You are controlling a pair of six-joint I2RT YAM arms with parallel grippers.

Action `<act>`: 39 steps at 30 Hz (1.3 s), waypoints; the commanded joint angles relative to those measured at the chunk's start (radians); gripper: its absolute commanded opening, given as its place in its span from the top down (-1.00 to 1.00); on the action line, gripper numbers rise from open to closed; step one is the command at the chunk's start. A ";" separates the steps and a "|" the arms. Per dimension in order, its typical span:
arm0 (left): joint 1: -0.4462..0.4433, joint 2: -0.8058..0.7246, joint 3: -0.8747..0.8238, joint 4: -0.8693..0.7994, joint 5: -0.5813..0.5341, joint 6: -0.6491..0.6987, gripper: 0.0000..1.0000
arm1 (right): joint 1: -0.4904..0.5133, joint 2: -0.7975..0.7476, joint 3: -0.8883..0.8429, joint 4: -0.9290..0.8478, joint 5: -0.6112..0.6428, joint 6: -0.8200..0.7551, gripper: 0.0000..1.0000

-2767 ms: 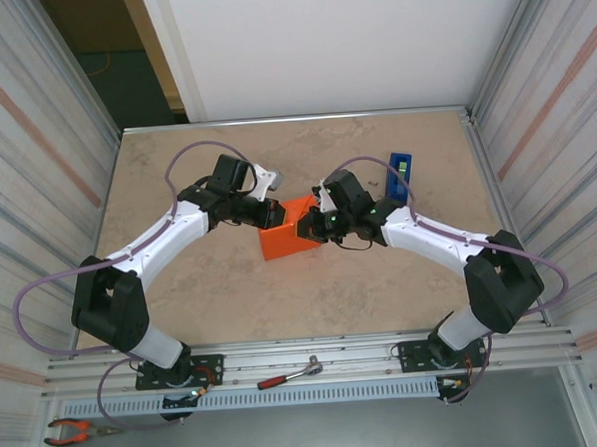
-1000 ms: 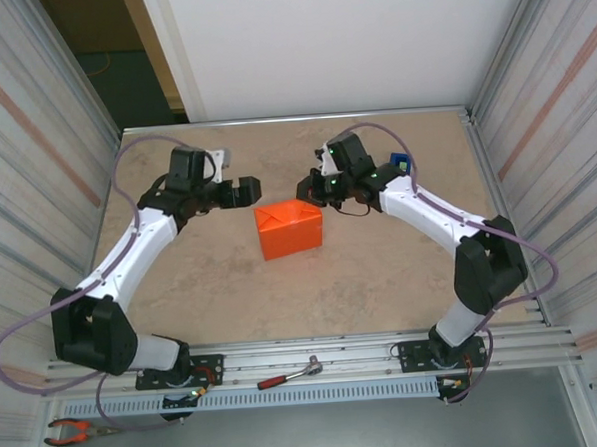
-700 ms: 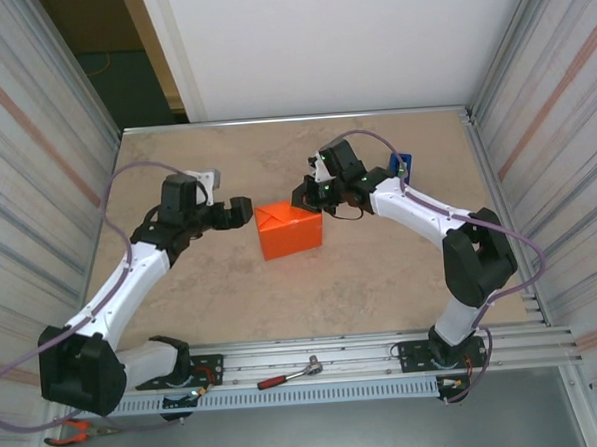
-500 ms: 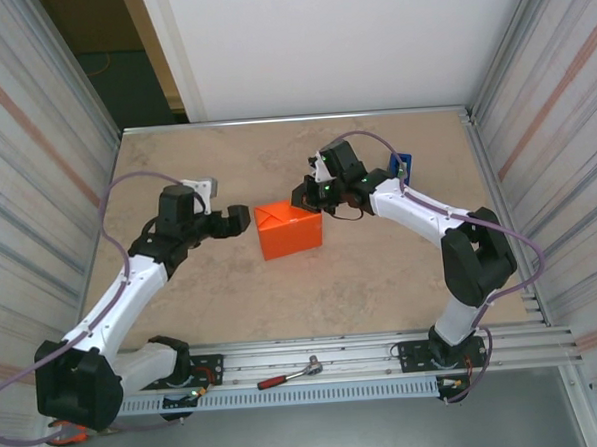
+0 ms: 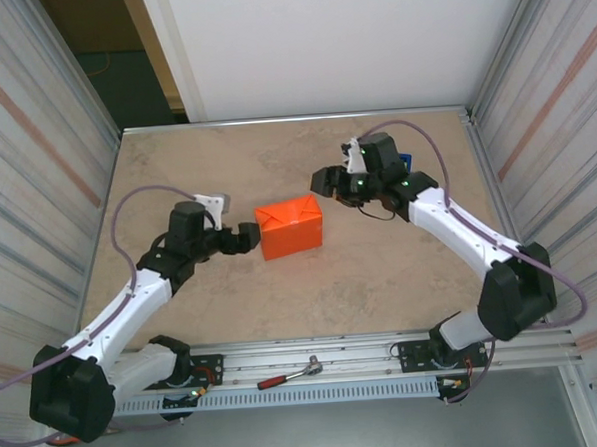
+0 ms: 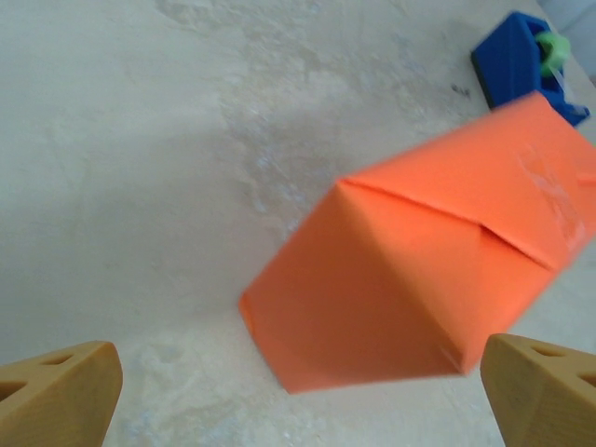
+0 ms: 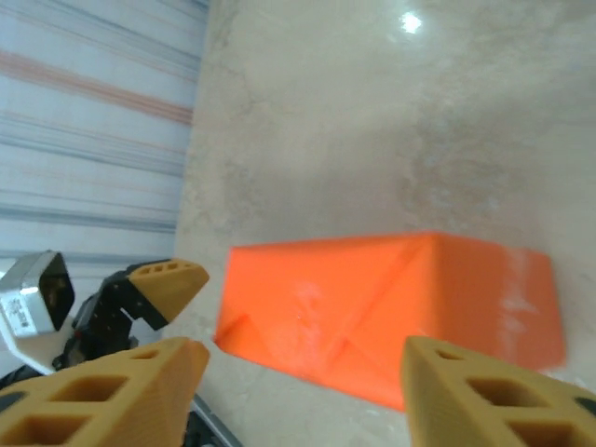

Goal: Wrap the gift box in paper

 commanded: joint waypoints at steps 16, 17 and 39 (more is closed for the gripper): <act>-0.274 0.086 -0.161 0.236 -0.274 -0.076 -0.97 | 0.083 -0.082 -0.382 0.047 0.155 -0.104 -0.48; -0.272 0.101 -0.153 0.241 -0.275 -0.068 -0.98 | 0.083 -0.071 -0.381 0.061 0.155 -0.099 -0.49; 0.039 0.418 0.271 0.151 -0.029 0.060 -0.97 | -0.040 0.239 -0.025 0.212 0.026 0.011 -0.54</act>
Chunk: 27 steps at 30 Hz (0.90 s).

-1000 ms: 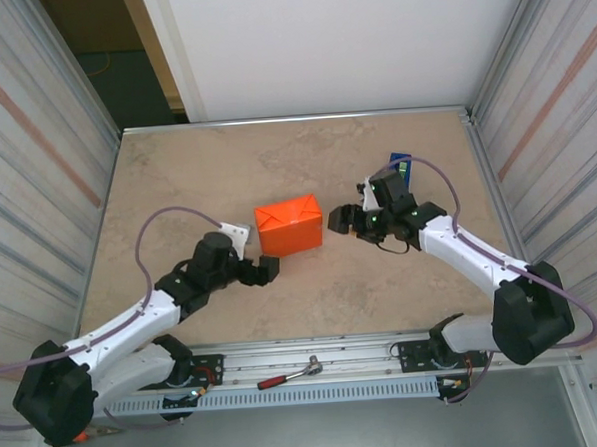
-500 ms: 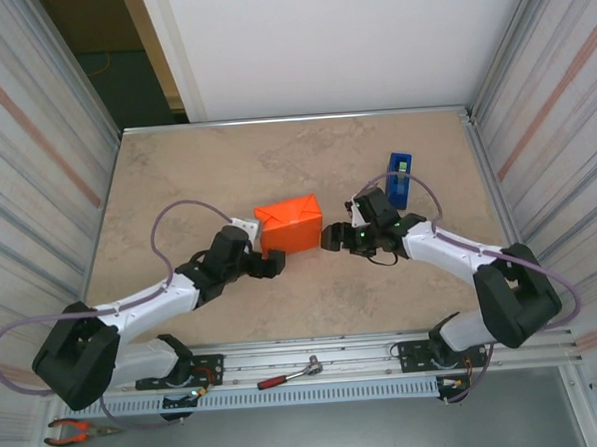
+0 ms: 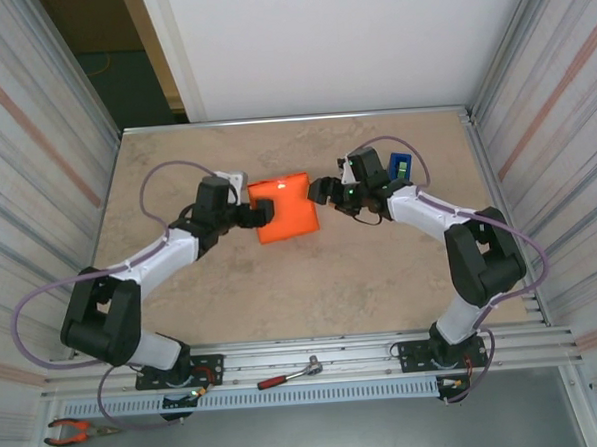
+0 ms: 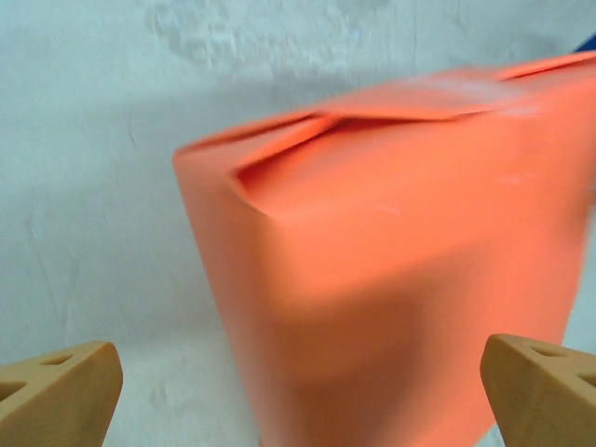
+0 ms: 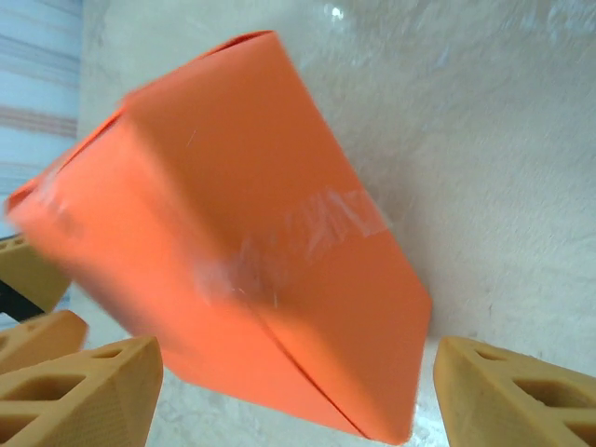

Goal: Wrap the gift box in paper

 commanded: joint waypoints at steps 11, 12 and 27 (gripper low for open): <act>0.107 -0.193 -0.028 0.063 -0.057 0.127 -0.97 | -0.193 -0.329 -0.095 -0.215 0.247 -0.123 -0.96; 0.124 -0.203 -0.028 0.057 -0.060 0.136 -0.97 | -0.216 -0.353 -0.110 -0.211 0.279 -0.130 -0.96; 0.454 -0.266 -0.331 0.314 -0.153 0.226 -0.97 | -0.414 -0.533 -0.370 -0.013 0.690 -0.410 -0.96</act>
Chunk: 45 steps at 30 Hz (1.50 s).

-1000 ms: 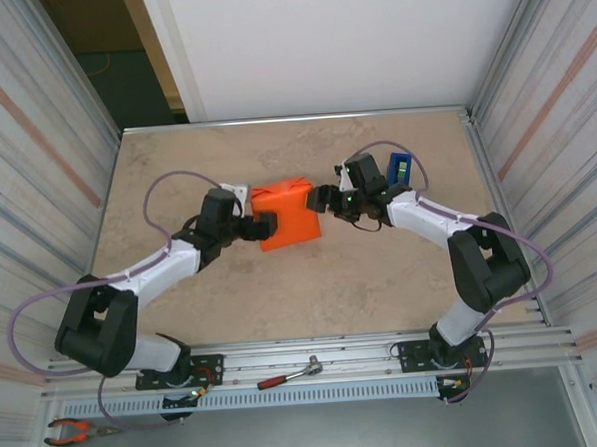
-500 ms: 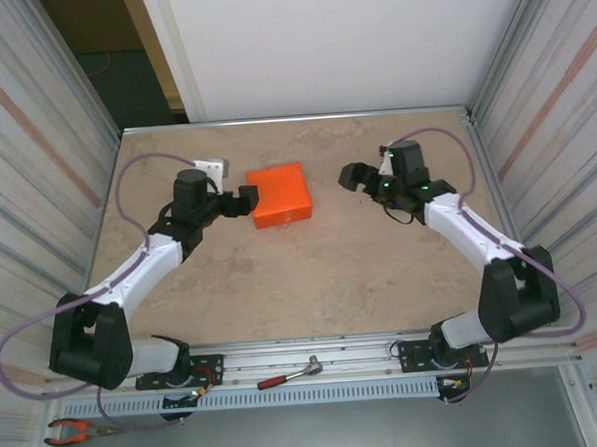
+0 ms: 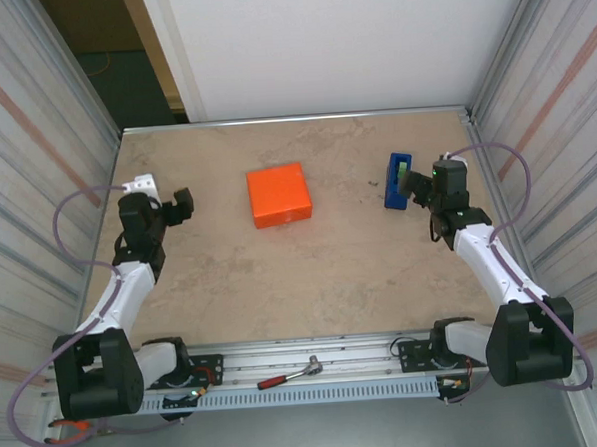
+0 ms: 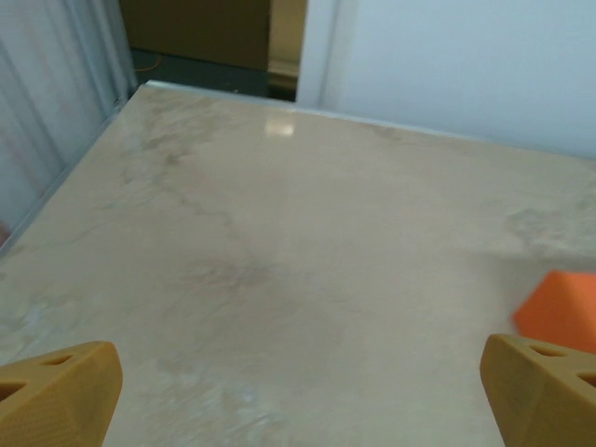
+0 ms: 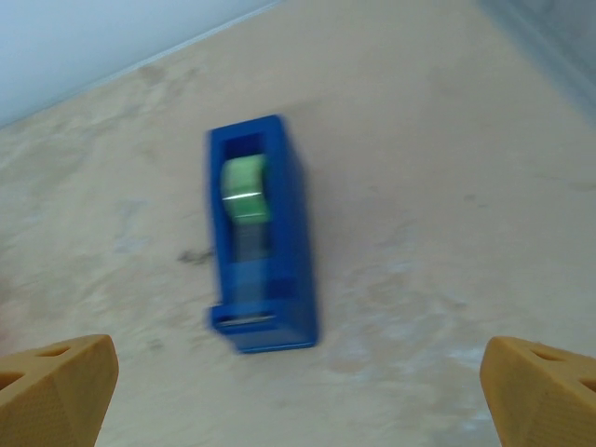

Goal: Wrap the gift box in paper

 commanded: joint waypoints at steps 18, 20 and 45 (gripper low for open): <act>-0.069 0.375 -0.174 0.569 0.116 0.194 -0.97 | -0.147 0.241 -0.354 0.810 -0.088 -0.218 -0.96; -0.055 0.365 -0.163 0.527 0.135 0.183 -0.97 | -0.144 0.290 -0.358 0.882 -0.096 -0.229 -0.96; -0.070 0.364 -0.168 0.539 0.096 0.187 -0.97 | -0.105 0.371 -0.352 0.932 -0.183 -0.313 -0.96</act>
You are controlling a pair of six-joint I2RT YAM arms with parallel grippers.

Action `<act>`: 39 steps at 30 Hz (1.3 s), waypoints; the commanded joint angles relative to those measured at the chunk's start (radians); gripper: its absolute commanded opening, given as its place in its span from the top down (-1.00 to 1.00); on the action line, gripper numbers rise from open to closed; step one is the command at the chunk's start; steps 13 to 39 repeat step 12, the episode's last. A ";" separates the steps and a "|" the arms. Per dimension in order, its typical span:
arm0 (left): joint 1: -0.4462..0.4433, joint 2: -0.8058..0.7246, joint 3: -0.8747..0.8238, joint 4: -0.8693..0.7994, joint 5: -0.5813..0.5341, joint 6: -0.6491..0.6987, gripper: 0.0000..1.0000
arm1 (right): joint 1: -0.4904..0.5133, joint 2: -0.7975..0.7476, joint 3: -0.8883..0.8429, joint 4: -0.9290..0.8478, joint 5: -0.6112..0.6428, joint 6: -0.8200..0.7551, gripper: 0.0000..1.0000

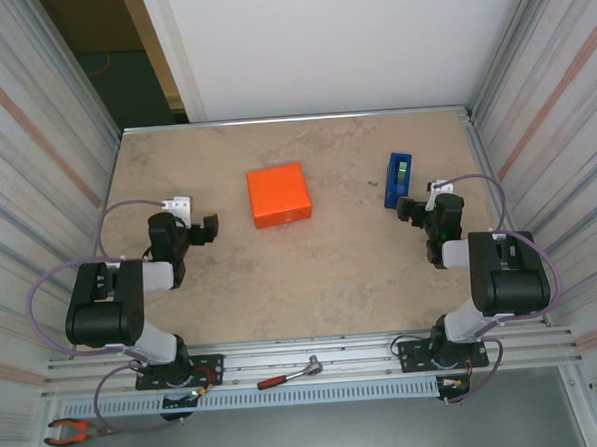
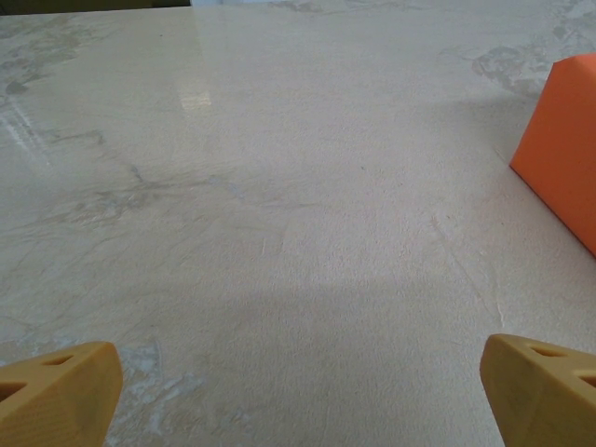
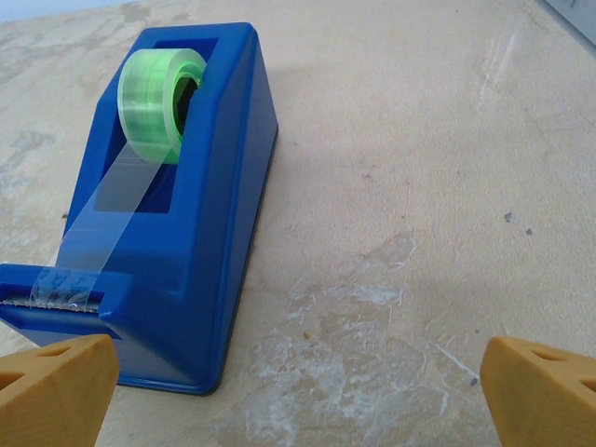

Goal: Wrap the gift box in paper

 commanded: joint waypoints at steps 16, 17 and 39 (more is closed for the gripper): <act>-0.008 -0.006 0.010 0.024 -0.013 0.021 -0.98 | 0.002 -0.010 -0.002 0.031 -0.014 -0.029 -0.96; -0.008 -0.006 0.010 0.024 -0.013 0.021 -0.98 | 0.002 -0.010 -0.002 0.031 -0.014 -0.029 -0.96; -0.008 -0.006 0.010 0.024 -0.013 0.021 -0.98 | 0.002 -0.010 -0.002 0.031 -0.014 -0.029 -0.96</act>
